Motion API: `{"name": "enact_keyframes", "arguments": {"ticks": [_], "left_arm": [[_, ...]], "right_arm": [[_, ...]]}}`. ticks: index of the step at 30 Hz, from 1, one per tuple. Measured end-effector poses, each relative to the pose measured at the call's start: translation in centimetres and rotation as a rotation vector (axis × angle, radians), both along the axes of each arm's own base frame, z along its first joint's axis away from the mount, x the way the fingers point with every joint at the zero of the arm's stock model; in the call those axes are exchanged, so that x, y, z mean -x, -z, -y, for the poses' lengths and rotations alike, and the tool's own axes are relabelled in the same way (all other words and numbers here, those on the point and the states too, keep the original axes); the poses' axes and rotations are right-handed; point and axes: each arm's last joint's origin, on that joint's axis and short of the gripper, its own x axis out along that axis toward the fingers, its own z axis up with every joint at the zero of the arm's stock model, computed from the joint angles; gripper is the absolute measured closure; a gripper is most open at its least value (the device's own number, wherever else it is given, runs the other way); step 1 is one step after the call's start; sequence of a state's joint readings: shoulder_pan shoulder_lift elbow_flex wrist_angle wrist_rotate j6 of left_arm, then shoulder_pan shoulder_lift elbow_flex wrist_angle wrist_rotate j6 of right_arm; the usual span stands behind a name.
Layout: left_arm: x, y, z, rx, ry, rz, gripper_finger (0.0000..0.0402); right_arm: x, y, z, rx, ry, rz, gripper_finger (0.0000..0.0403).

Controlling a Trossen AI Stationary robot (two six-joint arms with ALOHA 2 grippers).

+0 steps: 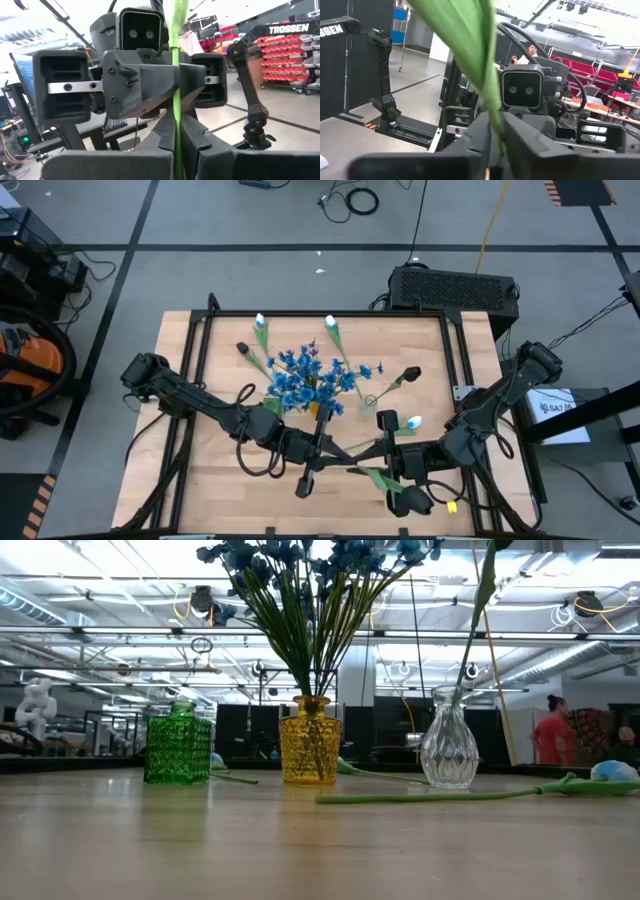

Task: Sort flowers into vase by color
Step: Put the bottom black flower into the transparent vase

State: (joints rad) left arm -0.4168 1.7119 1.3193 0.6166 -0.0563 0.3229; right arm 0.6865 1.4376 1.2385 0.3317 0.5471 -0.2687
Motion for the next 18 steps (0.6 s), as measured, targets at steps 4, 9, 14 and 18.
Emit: {"name": "enact_keyframes", "arguments": {"ticks": [4, 9, 14, 18], "left_arm": [[0.0, 0.1, 0.0, -0.002, 0.001, -0.006, 0.0395], [-0.1, 0.3, 0.1, -0.011, 0.000, -0.035, 0.0389], [0.3, 0.1, 0.8, 0.002, 0.014, -0.076, 0.0333], [0.9, -0.6, 1.3, 0.015, -0.011, -0.125, 0.0281]], "right_arm": [[0.0, 0.1, 0.0, 0.006, 0.001, -0.009, 0.0393], [0.2, 0.2, -0.1, -0.010, -0.006, -0.028, 0.0397], [1.4, -0.3, -0.3, -0.028, 0.003, -0.040, 0.0399], [2.1, -0.2, -0.2, -0.015, -0.003, -0.093, 0.0400]]}}
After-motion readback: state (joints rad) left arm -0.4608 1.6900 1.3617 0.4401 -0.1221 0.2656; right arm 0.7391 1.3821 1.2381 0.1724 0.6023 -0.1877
